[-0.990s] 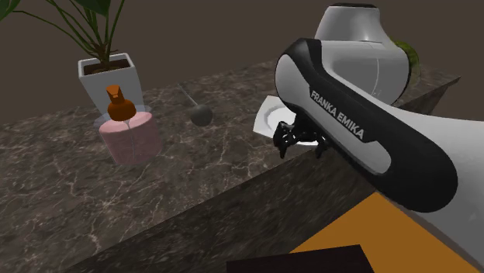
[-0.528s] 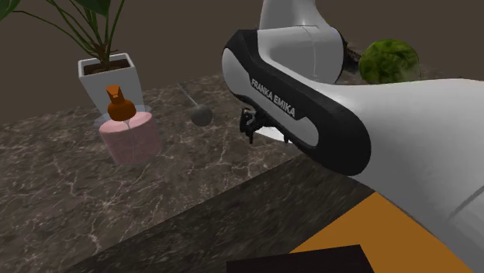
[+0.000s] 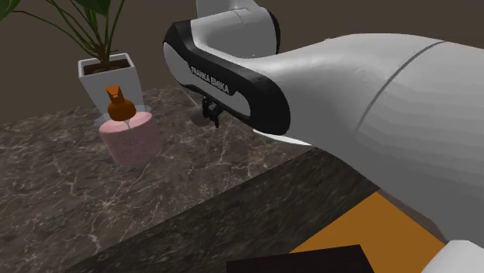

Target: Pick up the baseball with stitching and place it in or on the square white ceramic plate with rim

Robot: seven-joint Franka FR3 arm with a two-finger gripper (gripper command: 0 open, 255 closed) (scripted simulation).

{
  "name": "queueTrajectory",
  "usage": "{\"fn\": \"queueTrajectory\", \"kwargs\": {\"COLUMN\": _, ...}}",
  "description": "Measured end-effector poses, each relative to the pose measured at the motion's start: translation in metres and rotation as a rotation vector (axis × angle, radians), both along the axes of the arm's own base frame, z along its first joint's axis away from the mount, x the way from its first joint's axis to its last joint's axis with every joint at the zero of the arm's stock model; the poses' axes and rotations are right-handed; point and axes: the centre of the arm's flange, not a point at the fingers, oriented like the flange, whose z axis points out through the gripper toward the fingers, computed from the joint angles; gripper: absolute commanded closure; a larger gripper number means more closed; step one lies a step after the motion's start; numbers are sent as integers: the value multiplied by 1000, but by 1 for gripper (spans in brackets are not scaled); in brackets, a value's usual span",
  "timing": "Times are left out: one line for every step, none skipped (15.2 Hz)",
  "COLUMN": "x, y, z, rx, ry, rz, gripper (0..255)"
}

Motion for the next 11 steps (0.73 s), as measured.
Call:
{"fn": "queueTrajectory", "kwargs": {"x": 5, "y": 10, "z": 2, "rx": -9, "ry": -6, "rz": -3, "gripper": 0}}
{"fn": "queueTrajectory", "kwargs": {"x": 13, "y": 24, "z": 3, "rx": -18, "ry": -12, "rz": -4, "gripper": 0}}
{"fn": "queueTrajectory", "kwargs": {"x": 18, "y": 35, "z": 6, "rx": -27, "ry": -18, "rz": -7, "gripper": 0}}
{"fn": "queueTrajectory", "kwargs": {"x": 26, "y": 44, "z": 8, "rx": -36, "ry": -24, "rz": -10, "gripper": 0}}
{"fn": "queueTrajectory", "kwargs": {"x": 32, "y": 60, "z": 11, "rx": -45, "ry": -29, "rz": -11, "gripper": 0}}
{"fn": "queueTrajectory", "kwargs": {"x": 39, "y": 74, "z": 11, "rx": -53, "ry": -36, "rz": -13, "gripper": 0}}
{"fn": "queueTrajectory", "kwargs": {"x": 46, "y": 85, "z": 11, "rx": -62, "ry": -41, "rz": -16, "gripper": 0}}
{"fn": "queueTrajectory", "kwargs": {"x": 54, "y": 97, "z": 11, "rx": -70, "ry": -47, "rz": -18, "gripper": 0}}
{"fn": "queueTrajectory", "kwargs": {"x": 60, "y": 108, "z": 12, "rx": -77, "ry": -52, "rz": -21, "gripper": 0}}
{"fn": "queueTrajectory", "kwargs": {"x": 63, "y": 112, "z": 11, "rx": -81, "ry": -55, "rz": -23, "gripper": 0}}
{"fn": "queueTrajectory", "kwargs": {"x": 65, "y": 113, "z": 9, "rx": -83, "ry": -57, "rz": -25, "gripper": 0}}
